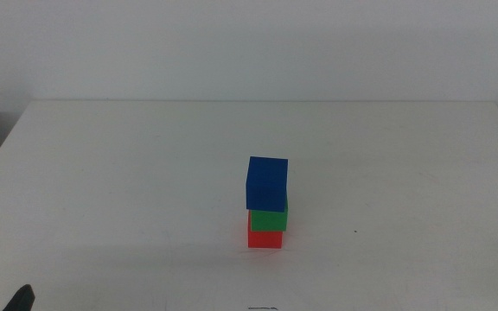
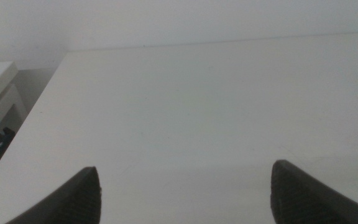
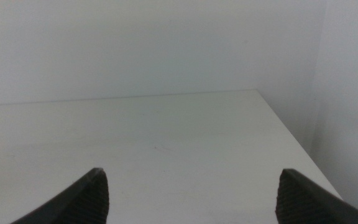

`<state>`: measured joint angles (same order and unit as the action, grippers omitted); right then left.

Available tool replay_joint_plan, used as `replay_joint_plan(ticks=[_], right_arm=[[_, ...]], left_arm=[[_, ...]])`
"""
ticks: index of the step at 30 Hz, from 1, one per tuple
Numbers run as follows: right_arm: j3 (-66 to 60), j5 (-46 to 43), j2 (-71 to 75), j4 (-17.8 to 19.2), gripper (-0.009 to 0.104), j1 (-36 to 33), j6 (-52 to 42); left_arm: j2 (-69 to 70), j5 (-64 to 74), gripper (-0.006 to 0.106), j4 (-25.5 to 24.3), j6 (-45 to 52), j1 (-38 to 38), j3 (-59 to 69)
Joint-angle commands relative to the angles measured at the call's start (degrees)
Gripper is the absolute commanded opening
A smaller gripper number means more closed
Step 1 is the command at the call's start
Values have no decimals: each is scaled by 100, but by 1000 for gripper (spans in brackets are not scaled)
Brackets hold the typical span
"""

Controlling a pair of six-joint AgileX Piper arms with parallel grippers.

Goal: Stack red cubes first, then green, then blue cubes in a specific spot.

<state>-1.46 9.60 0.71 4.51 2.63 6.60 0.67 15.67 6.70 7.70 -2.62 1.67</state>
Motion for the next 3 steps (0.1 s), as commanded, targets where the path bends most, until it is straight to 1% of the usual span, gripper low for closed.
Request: replay_joint_plan(ticks=[1, 3], right_arm=[[81, -431, 113, 30, 85, 23, -11], [81, -431, 113, 30, 85, 23, -11]], left_arm=[[132, -426, 94, 46, -2, 5, -17], [132, -426, 94, 46, -2, 5, -17]])
